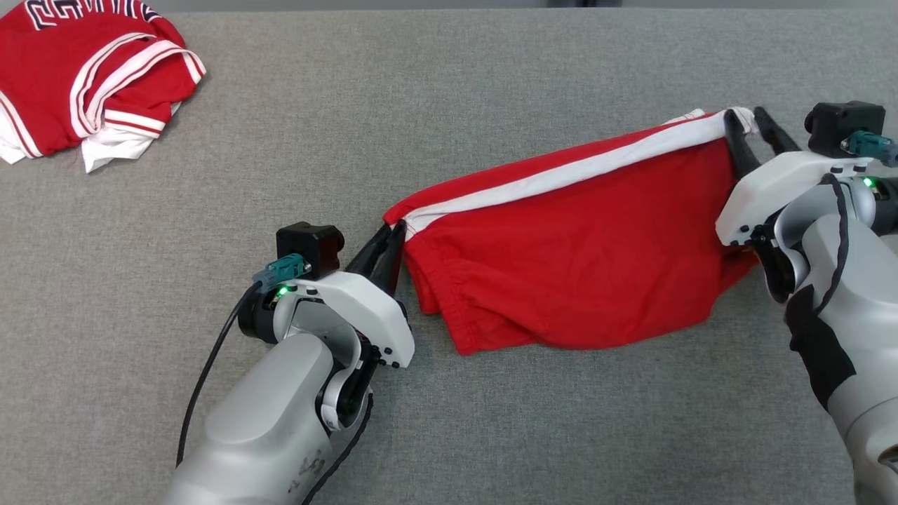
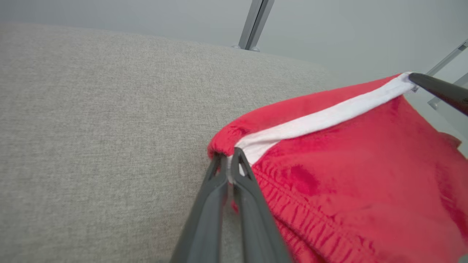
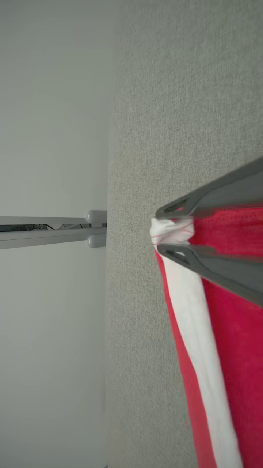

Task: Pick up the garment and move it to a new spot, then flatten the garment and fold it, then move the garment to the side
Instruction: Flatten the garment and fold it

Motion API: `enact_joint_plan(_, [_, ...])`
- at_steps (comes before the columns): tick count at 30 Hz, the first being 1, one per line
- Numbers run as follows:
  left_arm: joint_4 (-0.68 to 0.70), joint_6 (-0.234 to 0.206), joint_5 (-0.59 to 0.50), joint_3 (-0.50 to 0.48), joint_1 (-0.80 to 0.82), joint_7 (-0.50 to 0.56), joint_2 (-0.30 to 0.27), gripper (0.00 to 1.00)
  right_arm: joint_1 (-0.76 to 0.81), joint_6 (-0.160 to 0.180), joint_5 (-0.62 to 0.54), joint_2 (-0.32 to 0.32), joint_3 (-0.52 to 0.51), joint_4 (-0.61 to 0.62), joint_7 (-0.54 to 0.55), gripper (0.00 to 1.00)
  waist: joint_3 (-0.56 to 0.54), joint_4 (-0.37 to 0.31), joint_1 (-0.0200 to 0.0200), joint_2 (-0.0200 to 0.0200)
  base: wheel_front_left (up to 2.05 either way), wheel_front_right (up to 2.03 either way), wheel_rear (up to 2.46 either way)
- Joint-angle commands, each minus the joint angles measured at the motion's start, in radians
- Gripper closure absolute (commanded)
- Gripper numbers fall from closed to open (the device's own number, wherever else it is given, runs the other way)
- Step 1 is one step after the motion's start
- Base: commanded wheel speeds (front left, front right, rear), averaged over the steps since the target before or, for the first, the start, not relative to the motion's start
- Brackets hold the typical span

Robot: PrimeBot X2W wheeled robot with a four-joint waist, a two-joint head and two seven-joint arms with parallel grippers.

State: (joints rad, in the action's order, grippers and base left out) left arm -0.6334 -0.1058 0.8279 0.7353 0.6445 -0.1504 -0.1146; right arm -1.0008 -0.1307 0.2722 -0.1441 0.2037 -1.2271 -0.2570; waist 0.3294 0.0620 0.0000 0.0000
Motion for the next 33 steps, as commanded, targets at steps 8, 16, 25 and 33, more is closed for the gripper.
enact_joint_plan(8, [0.029, 0.014, -0.011, 0.003, -0.015, -0.046, -0.018, 0.00, 0.004, 0.000, 0.007, -0.019, 0.011, 0.075, -0.009, 0.00, -0.010, -0.004, 0.0000, 0.0000, 0.00, 0.00, 0.00])
enact_joint_plan(16, [0.131, -0.015, -0.057, 0.010, -0.103, -0.091, -0.082, 0.00, 0.092, 0.000, 0.026, -0.051, 0.066, 0.137, -0.009, 0.00, -0.067, -0.017, 0.0000, 0.0000, 0.00, 0.00, 0.00])
enact_joint_plan(25, [0.264, -0.075, -0.110, -0.020, -0.215, -0.112, -0.142, 0.00, 0.223, 0.000, 0.125, -0.097, 0.155, 0.116, 0.012, 0.00, -0.160, -0.013, 0.0000, 0.0000, 0.00, 0.00, 0.00])
enact_joint_plan(33, [0.363, -0.119, -0.087, -0.049, -0.337, -0.115, -0.163, 0.00, 0.332, 0.000, 0.237, -0.124, 0.186, 0.091, 0.062, 0.00, -0.216, 0.030, 0.0000, 0.0000, 0.00, 0.00, 0.00])
